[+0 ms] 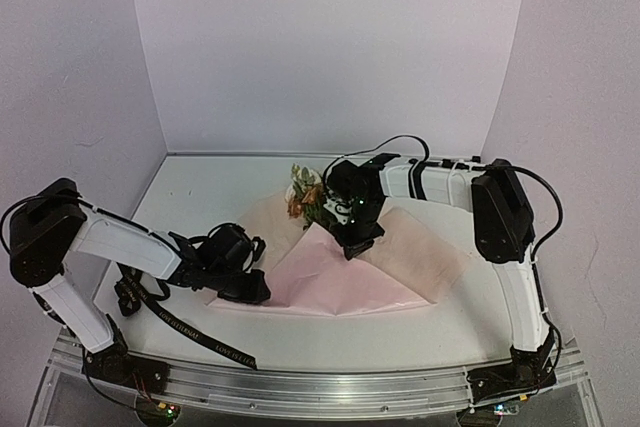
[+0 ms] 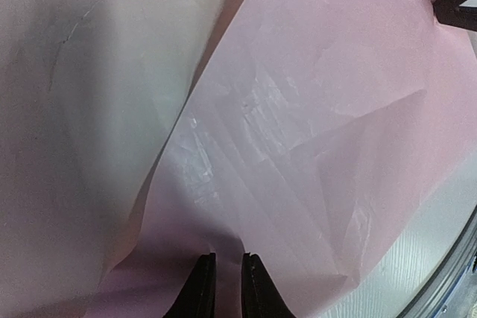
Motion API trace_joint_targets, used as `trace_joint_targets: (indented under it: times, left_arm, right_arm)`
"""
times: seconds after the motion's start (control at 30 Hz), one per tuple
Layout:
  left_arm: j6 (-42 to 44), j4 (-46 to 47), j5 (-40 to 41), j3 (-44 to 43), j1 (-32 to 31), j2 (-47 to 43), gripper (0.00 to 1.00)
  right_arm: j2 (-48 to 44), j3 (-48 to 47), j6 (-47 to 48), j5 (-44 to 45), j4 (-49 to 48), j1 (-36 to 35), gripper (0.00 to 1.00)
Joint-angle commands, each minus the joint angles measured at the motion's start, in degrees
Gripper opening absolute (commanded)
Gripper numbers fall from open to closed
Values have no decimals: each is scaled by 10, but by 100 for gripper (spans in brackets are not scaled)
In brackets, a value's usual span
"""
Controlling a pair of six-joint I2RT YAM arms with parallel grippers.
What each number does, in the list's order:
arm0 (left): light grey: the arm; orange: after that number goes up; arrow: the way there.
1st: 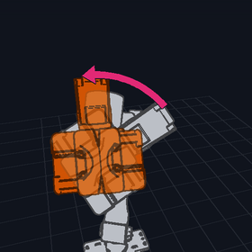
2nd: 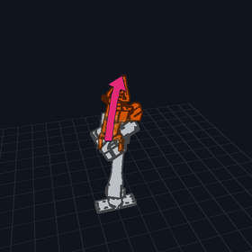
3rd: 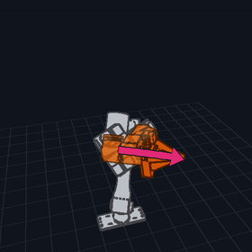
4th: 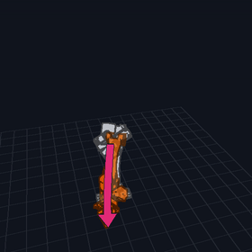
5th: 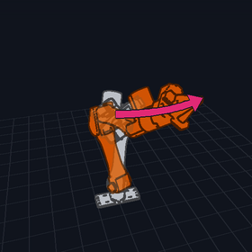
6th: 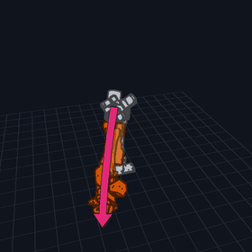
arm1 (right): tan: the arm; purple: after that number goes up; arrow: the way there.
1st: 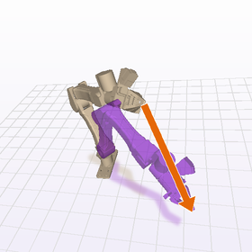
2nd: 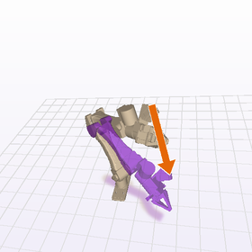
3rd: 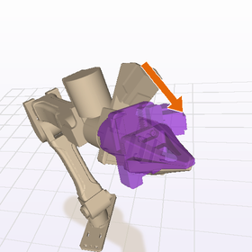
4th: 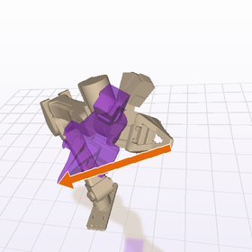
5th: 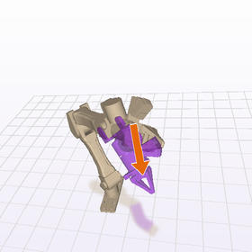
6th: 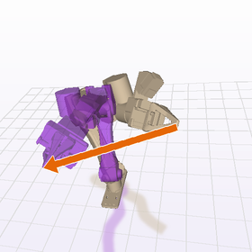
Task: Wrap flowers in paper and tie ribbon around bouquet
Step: Fold the bottom corner of the flattened wrapping paper at the center of the board.
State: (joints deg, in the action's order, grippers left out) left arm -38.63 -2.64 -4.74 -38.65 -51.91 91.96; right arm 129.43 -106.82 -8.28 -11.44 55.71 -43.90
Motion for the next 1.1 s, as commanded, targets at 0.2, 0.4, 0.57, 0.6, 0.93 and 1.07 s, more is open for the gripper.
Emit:
trace_joint_targets:
  times: [0.2,0.4,0.57,0.6,0.93,1.07]
  left_arm:
    - [-88,-118,61,67,-36,-108,15]
    - [-67,-167,84,50,-35,-143,15]
    - [-32,-179,83,25,-35,-162,15]
    - [-26,-180,82,16,-35,-163,16]
    - [21,-159,54,-56,-38,-107,19]
    - [28,-142,36,-78,-48,-72,20]
  right_arm:
    - [-32,49,-116,-41,11,-3,0]
    - [-28,36,-168,-17,1,-19,0]
    - [-10,6,-168,-6,0,-20,0]
    - [-5,-1,-165,-7,0,-20,0]
    - [15,-26,-155,3,0,-19,0]
    - [26,-35,-159,7,1,-19,0]
